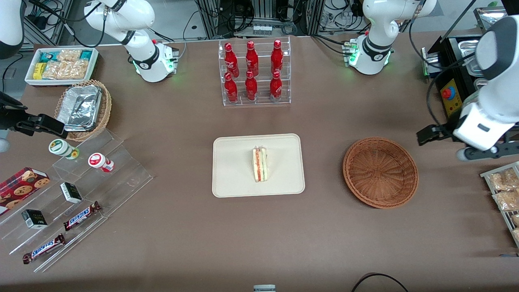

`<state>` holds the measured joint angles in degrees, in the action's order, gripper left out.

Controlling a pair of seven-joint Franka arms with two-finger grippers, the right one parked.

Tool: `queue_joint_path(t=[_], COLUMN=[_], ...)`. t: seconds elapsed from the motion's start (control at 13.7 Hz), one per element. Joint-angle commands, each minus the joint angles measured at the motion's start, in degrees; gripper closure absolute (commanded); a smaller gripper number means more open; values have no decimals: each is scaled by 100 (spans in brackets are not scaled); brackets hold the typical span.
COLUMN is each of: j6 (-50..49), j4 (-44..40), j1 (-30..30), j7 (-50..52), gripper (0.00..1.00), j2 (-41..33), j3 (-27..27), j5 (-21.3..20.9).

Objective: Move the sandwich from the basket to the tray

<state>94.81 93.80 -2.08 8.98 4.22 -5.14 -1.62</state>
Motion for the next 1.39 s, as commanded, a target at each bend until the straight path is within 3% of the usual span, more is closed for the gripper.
queue_joint_path(t=[0.0,0.37,0.73,1.32], j6=[29,-244,-226,-235], j4=[270,419,-89,-328], j1=[-161,-117,269,191], j7=[-230,-582,-582,-775], gripper=[0,0,0,0], j2=[-360,-799,-467,-351], j3=[-66,-48,338,339], j5=[109,232,250,241])
